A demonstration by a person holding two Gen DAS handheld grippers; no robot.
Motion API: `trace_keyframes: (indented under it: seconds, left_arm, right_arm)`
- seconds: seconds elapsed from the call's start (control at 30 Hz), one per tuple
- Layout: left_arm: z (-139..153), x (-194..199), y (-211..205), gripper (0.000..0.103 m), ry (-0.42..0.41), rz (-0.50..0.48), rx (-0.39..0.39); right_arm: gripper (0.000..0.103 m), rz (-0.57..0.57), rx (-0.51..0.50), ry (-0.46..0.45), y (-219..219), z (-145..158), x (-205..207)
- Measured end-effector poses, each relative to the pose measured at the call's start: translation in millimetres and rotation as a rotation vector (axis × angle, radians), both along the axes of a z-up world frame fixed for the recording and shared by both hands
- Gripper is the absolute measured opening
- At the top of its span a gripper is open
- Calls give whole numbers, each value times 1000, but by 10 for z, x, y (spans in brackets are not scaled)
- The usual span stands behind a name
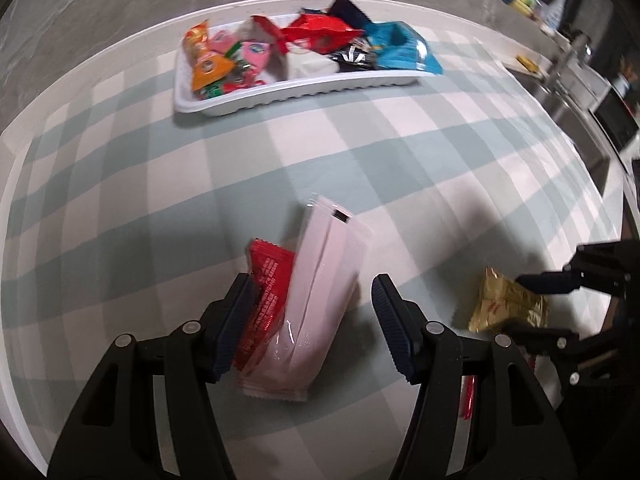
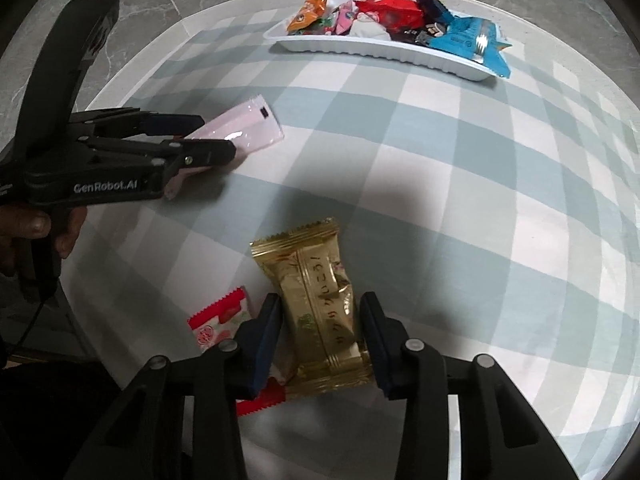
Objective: Organize snacks
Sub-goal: 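Grasp the white and red packets with the left tool while the right tool grasps the gold packet, then lift the white packet with the left tool while the right tool lifts the gold packet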
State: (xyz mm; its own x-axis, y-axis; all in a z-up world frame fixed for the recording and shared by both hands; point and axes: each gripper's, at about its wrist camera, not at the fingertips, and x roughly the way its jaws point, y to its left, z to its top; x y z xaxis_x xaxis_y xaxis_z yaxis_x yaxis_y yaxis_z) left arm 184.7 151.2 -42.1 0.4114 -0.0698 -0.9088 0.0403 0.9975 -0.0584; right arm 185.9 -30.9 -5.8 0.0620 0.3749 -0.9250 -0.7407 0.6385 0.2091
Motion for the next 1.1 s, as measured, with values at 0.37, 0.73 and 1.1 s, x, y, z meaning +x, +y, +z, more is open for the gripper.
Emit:
trace_keyframes:
  seconds: [0.37,0.73,1.1]
  left_arm:
    - [-101,-35,-265,59,14,-156,113]
    - [-107,-19,-309,28,-19,-219,47]
    - [-19,58,-20,23,-25,-89,-182]
  right_arm:
    - [45,73,-41,-89,101,-22,-116]
    - [33,-10,87,45,-115,-41,100]
    - [33,-202,276,283,-451,-147,435]
